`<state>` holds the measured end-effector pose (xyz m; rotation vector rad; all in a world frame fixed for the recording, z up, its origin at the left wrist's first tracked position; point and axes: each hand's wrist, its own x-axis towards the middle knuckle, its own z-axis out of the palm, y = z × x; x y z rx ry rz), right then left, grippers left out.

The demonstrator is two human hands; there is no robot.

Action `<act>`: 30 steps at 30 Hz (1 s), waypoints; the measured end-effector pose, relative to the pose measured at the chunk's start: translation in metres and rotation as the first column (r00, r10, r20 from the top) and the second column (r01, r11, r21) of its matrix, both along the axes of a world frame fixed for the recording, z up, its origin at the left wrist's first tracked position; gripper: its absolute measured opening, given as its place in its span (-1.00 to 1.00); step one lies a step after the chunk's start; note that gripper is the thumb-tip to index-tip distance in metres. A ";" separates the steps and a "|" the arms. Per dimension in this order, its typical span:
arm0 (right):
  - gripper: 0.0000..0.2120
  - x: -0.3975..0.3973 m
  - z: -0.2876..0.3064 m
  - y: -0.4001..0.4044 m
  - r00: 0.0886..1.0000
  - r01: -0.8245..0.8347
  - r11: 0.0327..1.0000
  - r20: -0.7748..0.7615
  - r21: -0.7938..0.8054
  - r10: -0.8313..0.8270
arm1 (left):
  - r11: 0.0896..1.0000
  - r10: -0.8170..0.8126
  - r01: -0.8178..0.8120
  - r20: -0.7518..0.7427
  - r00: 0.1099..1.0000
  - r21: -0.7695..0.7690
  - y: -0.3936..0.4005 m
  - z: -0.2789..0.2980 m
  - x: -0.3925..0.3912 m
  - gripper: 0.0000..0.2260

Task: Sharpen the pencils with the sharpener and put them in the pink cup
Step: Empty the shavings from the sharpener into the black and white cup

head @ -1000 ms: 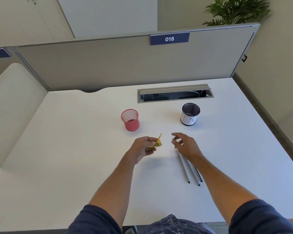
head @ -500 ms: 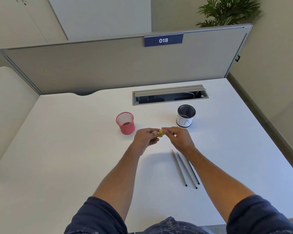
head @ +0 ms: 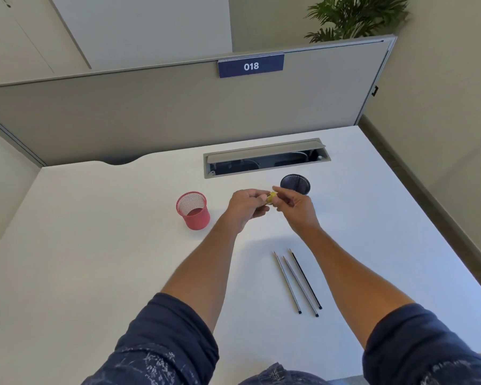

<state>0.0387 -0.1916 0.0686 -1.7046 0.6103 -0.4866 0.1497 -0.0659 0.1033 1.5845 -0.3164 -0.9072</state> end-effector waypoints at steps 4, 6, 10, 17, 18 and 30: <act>-0.76 0.002 0.007 -0.019 0.999 0.024 0.999 0.028 0.041 -0.025 | 0.998 -0.054 0.054 0.020 0.998 0.014 -0.022 0.007 0.004 -0.85; -0.77 0.004 0.010 -0.030 0.999 0.042 0.997 0.007 0.068 -0.042 | 0.996 -0.077 0.074 0.082 0.994 0.040 -0.033 0.006 0.006 -0.84; -0.85 0.009 0.016 -0.051 0.997 0.071 0.978 -0.003 0.196 -0.071 | 0.995 -0.067 0.047 0.236 0.969 0.089 -0.059 0.002 0.009 -0.84; -0.86 0.022 0.011 -0.082 0.979 0.169 0.957 -0.151 0.234 -0.136 | 0.967 -0.143 0.014 0.497 0.856 0.254 -0.096 -0.005 0.016 -0.82; -0.87 0.023 0.010 -0.084 0.975 0.181 0.956 -0.167 0.231 -0.144 | 0.965 -0.149 0.011 0.516 0.844 0.261 -0.099 -0.006 0.016 -0.82; -0.84 0.022 0.004 -0.090 0.964 0.243 0.953 -0.156 0.178 -0.217 | 0.952 -0.226 0.088 0.480 0.848 0.292 -0.117 -0.024 0.022 -0.84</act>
